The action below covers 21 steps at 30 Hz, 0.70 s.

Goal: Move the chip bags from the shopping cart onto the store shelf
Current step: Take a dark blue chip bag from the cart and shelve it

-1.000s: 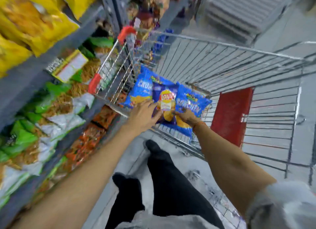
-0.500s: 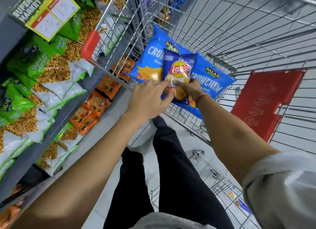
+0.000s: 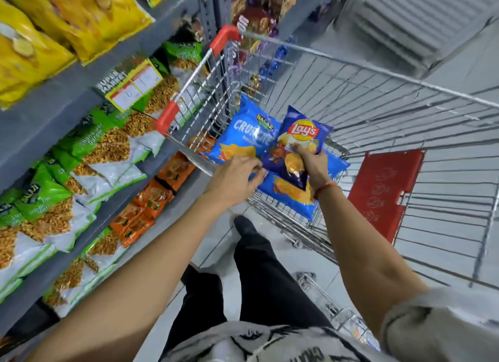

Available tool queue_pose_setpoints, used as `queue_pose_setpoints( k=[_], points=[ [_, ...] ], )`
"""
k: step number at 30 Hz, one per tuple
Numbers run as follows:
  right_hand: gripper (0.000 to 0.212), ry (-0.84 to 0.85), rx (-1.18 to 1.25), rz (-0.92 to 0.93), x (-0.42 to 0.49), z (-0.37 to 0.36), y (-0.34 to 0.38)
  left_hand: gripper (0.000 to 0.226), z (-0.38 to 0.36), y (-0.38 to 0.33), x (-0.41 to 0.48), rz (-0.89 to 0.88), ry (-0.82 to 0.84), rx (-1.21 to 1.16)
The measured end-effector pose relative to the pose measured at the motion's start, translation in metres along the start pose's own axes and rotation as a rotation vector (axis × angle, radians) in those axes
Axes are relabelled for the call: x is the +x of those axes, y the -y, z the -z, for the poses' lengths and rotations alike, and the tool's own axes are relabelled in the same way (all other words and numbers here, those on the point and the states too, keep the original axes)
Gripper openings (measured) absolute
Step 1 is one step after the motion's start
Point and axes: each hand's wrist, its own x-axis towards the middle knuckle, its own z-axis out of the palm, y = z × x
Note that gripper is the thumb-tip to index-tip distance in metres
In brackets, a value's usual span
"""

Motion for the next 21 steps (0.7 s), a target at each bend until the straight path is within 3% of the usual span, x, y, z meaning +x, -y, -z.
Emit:
queue_pose_setpoints(
  k=[2,3,5,8,16,21],
  points=[
    [0.038,-0.004,0.044,-0.009,-0.017,0.004,0.015,0.05,0.02,0.003,-0.005,-0.012,-0.019,-0.025],
    [0.04,-0.011,0.052,0.012,-0.027,0.002,0.027,0.054,0.032,0.006,-0.008,-0.017,-0.04,-0.028],
    [0.043,-0.008,0.094,0.192,-0.053,-0.015,0.071,0.051,0.061,0.013,-0.016,-0.009,-0.103,-0.005],
    [0.035,0.139,0.15,0.418,-0.112,-0.051,0.142,0.036,0.115,0.021,-0.033,0.006,-0.26,0.01],
    [0.031,0.505,0.316,0.825,-0.282,-0.147,0.268,0.042,0.296,0.02,-0.151,0.03,-0.877,0.164],
    [0.02,0.779,0.386,0.972,-0.399,-0.209,0.308,0.028,0.386,0.017,-0.265,0.071,-1.31,0.345]
  ],
)
